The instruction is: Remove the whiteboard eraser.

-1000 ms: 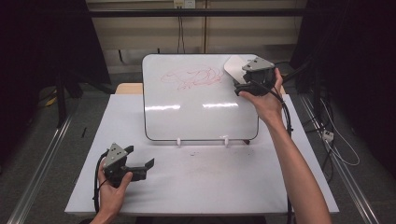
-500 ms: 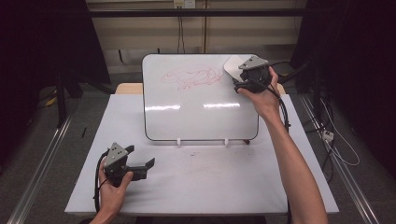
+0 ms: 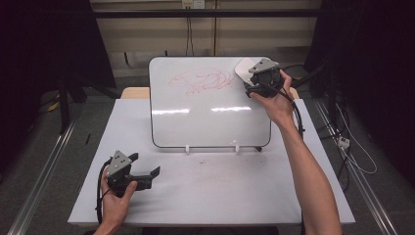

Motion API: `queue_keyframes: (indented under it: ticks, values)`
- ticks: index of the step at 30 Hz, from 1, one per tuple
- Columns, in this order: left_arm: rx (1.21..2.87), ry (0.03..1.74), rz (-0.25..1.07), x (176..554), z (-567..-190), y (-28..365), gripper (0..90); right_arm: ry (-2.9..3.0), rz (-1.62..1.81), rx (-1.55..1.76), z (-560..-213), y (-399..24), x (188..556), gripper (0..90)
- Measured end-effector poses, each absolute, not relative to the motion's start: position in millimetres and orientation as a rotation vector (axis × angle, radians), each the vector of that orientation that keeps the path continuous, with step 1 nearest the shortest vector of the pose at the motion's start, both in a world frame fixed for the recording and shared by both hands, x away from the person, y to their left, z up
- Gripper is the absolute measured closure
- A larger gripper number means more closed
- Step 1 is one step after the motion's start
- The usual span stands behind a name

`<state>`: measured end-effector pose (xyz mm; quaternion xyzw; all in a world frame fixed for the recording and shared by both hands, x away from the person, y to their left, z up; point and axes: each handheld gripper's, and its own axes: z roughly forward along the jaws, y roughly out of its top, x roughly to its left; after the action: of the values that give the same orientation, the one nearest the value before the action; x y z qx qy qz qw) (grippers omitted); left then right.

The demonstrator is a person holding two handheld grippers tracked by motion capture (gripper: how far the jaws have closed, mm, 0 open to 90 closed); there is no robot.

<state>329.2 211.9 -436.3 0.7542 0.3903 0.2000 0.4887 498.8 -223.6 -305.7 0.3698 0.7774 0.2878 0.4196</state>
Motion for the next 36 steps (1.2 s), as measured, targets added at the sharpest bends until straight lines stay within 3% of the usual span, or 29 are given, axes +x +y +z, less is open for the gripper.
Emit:
queue_keyframes:
  ticks: [25,36]
  values:
    - [1.835,0.961,0.482,329.9,-437.9,214.3,5.7,1.965,0.931,1.039,-301.9,-238.8,493.8,31.4]
    - [1.835,0.967,0.481,327.8,-437.8,216.2,5.8,1.912,1.016,1.018,-296.6,-237.9,474.9,31.5]
